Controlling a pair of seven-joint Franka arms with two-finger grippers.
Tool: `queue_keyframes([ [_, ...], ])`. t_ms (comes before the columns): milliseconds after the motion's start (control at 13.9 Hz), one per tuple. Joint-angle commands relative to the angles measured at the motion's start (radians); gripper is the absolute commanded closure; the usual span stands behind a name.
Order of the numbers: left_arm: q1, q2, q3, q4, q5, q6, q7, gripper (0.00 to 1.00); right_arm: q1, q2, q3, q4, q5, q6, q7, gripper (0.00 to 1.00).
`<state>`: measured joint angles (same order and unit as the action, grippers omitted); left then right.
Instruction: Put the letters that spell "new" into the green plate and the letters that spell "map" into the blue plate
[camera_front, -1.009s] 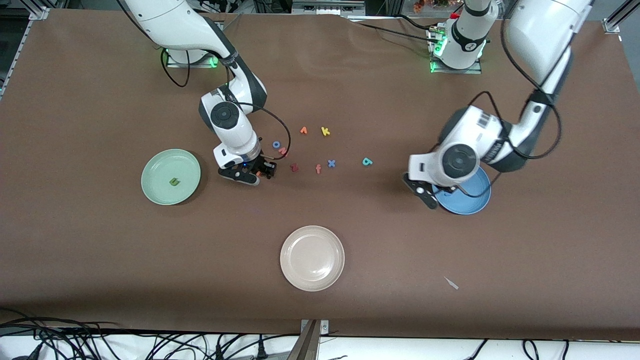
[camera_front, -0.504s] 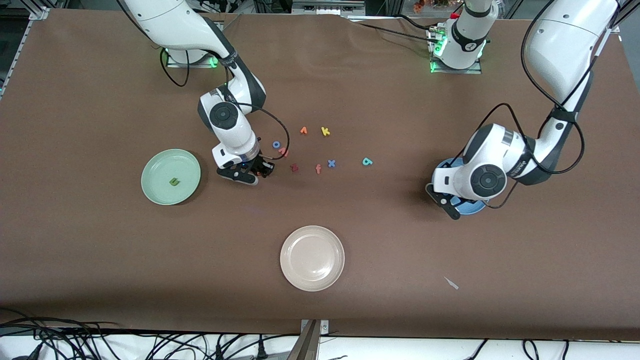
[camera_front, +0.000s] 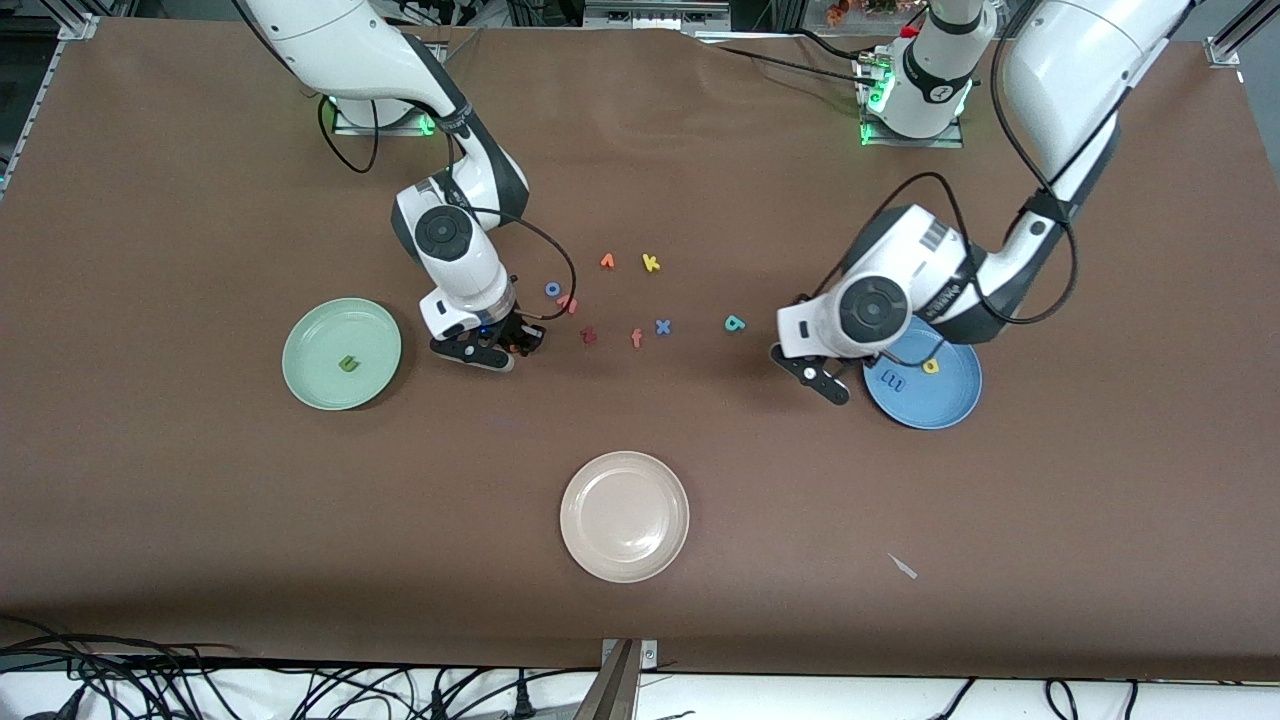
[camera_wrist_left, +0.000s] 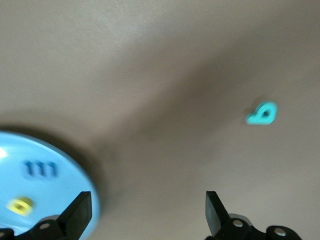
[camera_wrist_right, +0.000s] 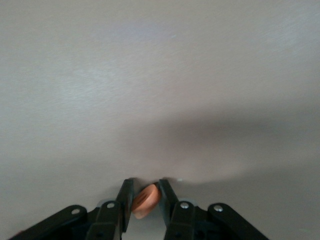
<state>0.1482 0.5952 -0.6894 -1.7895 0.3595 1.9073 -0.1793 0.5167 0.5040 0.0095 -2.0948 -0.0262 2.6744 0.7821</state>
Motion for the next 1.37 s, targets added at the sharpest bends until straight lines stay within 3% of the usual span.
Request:
queue_keyframes([
  [0, -0.070, -0.005, -0.004, -0.011, -0.020, -0.001, -0.283, 0.00, -0.062, -0.100, -0.006, -0.016, 0.003, -0.092, -0.124, 1.00],
  [288, -0.179, 0.034, -0.002, -0.011, -0.017, 0.073, -0.685, 0.00, -0.220, -0.237, -0.006, -0.037, 0.003, -0.290, -0.428, 1.00],
  [648, -0.177, 0.061, -0.002, -0.074, -0.019, 0.269, -1.014, 0.00, -0.375, -0.331, -0.006, -0.198, 0.006, -0.289, -0.641, 0.99],
  [721, -0.162, 0.078, -0.001, -0.077, -0.019, 0.297, -1.067, 0.00, -0.377, -0.335, -0.006, -0.208, 0.009, -0.289, -0.641, 0.64],
  [793, -0.139, 0.089, -0.001, -0.077, -0.020, 0.320, -1.103, 0.00, -0.377, -0.335, -0.005, -0.206, 0.015, -0.292, -0.626, 0.45],
  [1009, -0.127, 0.090, -0.001, -0.126, -0.022, 0.413, -1.132, 0.00, -0.376, -0.332, 0.012, -0.205, 0.015, -0.292, -0.548, 0.41],
  [1153, -0.092, 0.089, -0.001, -0.178, -0.022, 0.493, -1.137, 0.01, -0.376, -0.315, 0.076, -0.197, 0.015, -0.284, -0.435, 0.41],
  [1297, -0.087, 0.089, -0.001, -0.195, -0.022, 0.524, -1.135, 0.09, -0.374, -0.276, 0.154, -0.169, 0.014, -0.252, -0.263, 0.41],
])
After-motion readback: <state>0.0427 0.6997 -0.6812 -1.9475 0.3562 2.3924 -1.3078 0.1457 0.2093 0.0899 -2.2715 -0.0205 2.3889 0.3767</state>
